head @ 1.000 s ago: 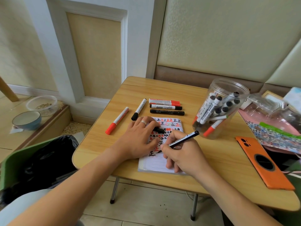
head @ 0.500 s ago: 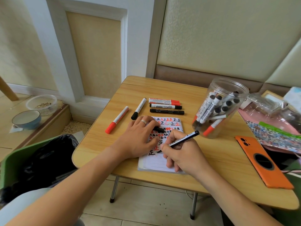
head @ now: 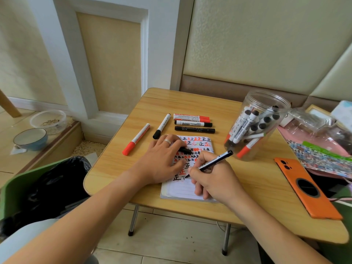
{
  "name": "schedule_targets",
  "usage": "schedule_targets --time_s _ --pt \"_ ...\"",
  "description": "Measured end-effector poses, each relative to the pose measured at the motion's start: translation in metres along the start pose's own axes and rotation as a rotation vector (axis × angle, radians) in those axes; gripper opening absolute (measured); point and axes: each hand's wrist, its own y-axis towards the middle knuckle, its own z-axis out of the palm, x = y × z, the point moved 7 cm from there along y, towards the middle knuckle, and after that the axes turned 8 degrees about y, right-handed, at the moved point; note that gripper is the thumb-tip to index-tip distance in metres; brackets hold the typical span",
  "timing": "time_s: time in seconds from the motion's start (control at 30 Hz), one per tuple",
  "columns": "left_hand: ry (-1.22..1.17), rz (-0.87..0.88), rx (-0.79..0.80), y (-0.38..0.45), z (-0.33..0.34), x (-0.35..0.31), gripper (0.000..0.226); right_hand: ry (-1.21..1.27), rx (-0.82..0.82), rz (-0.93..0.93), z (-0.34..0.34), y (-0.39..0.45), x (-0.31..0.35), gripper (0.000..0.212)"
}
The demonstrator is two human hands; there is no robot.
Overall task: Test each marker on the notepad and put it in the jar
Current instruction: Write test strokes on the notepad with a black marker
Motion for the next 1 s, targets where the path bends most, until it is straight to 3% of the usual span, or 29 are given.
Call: schedule_targets --time_s 1.0 --pt "-0.018 -0.012 0.018 -0.0007 -0.0013 0.0001 0.064 0.0 0.022 -0.006 0.0028 0.0007 -0.0039 0.021"
